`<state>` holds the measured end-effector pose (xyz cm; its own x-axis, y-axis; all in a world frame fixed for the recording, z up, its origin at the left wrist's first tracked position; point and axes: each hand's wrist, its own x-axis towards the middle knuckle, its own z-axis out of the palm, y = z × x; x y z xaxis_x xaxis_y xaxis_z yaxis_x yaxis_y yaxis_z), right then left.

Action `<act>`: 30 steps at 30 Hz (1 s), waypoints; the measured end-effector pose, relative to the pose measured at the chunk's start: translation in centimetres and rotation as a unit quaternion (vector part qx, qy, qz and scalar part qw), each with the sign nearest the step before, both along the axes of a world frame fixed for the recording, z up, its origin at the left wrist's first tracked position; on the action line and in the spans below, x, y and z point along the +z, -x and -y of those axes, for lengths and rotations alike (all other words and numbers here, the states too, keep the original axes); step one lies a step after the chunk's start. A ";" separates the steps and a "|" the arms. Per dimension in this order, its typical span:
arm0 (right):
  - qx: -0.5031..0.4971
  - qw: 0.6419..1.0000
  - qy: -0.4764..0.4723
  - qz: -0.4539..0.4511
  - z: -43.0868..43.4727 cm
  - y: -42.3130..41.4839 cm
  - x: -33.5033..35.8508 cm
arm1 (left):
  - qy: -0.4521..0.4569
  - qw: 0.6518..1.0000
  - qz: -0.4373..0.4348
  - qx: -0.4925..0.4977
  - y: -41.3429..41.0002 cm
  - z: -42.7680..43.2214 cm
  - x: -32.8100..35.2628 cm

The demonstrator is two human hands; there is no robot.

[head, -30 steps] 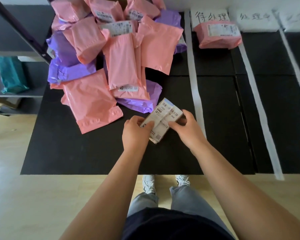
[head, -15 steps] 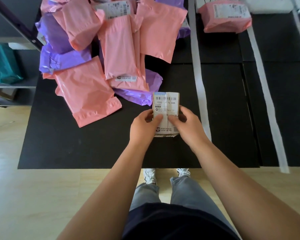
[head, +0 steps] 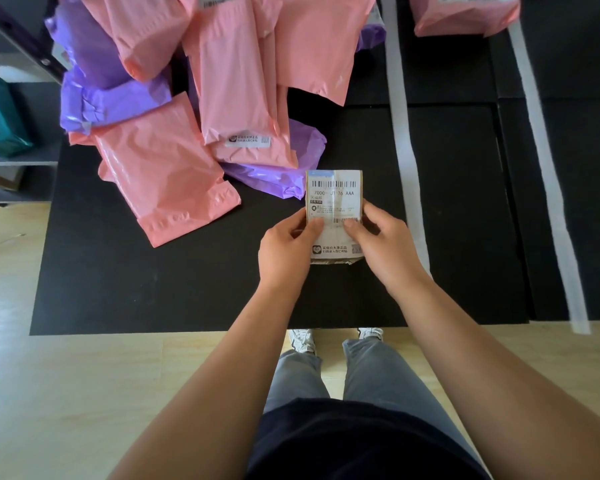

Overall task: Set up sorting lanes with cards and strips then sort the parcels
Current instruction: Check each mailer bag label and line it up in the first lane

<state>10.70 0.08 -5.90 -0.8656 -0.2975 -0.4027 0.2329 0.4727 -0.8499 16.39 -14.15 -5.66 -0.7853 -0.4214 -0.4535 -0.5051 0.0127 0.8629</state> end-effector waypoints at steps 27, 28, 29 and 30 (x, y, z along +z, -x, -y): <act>-0.049 0.997 0.032 0.040 -0.5 0.3 5.4 | -0.089 0.995 0.012 0.043 0.9 1.7 4.9; -0.048 0.998 0.031 0.038 -0.4 0.3 6.0 | -0.092 0.995 0.011 0.039 1.1 1.9 5.5; -0.046 0.998 0.033 0.038 -0.3 0.3 6.5 | -0.089 0.996 0.012 0.029 1.2 2.2 5.9; -0.041 0.998 0.039 0.040 -0.3 0.3 6.9 | -0.081 0.996 0.013 0.016 1.2 2.4 6.4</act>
